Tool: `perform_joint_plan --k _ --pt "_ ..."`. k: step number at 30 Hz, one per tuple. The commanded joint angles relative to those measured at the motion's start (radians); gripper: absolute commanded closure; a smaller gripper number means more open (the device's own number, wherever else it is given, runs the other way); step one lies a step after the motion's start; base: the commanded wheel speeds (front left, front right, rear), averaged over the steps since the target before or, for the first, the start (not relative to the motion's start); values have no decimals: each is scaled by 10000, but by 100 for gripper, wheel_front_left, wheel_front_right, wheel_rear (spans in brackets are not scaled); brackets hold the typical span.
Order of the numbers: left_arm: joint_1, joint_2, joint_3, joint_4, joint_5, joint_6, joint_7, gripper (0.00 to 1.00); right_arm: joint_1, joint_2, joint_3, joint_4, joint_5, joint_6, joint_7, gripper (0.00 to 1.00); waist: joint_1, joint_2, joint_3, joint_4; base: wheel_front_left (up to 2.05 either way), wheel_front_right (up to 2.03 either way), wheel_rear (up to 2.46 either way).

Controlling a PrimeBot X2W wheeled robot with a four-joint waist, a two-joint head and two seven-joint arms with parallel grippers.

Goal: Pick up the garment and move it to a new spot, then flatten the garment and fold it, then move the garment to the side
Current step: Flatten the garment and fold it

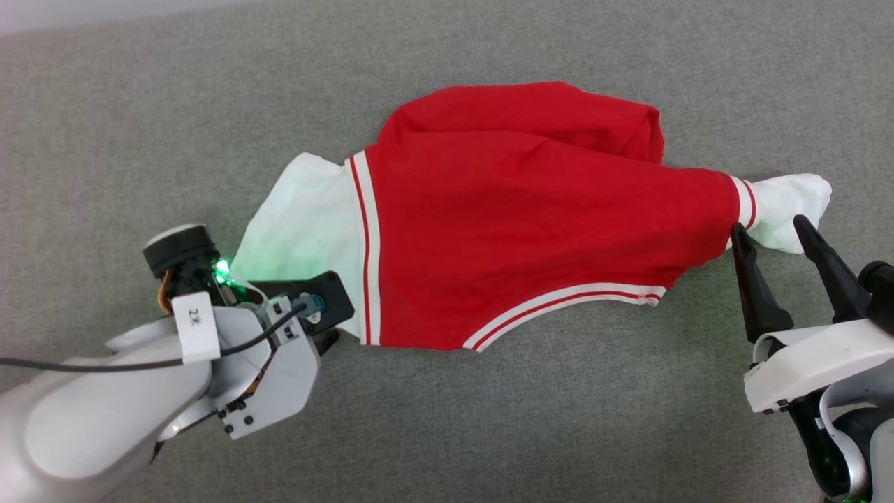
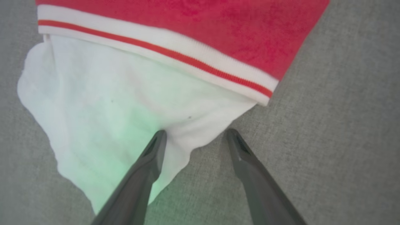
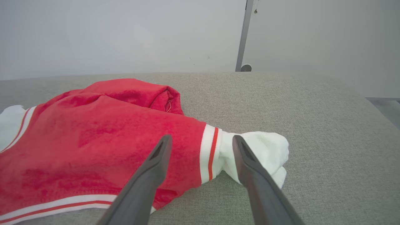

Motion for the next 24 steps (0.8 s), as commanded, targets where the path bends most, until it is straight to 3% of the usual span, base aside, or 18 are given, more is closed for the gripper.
perform_joint_plan --k 1,3,4,6,7,14,24 --pt "52 -97 -81 349 124 59 20 0 -105 30 22 26 -20 -15 -18 0 0 0 60 -50 0 0 0" --pt "91 -123 -93 459 148 79 48 0 -121 36 39 53 -11 -15 48 0 0 0 103 -85 0 0 0" --pt "103 -136 -98 499 146 84 49 10 -116 17 63 75 5 -15 115 0 0 0 117 -96 0 0 0" --pt "120 -137 -107 560 102 85 101 74 -122 -89 138 93 33 -15 279 0 0 0 146 -123 0 0 0" --pt "126 -129 -115 566 105 84 118 100 -143 -135 176 99 83 -15 368 0 0 0 160 -139 0 0 0" --pt "154 -169 -134 593 -153 55 3 100 -413 -834 264 449 179 -15 1776 0 0 0 187 -160 0 0 0" --pt "88 -400 -136 390 -275 44 -67 100 -1240 -2917 858 693 603 -15 4934 0 0 0 305 145 0 0 0"
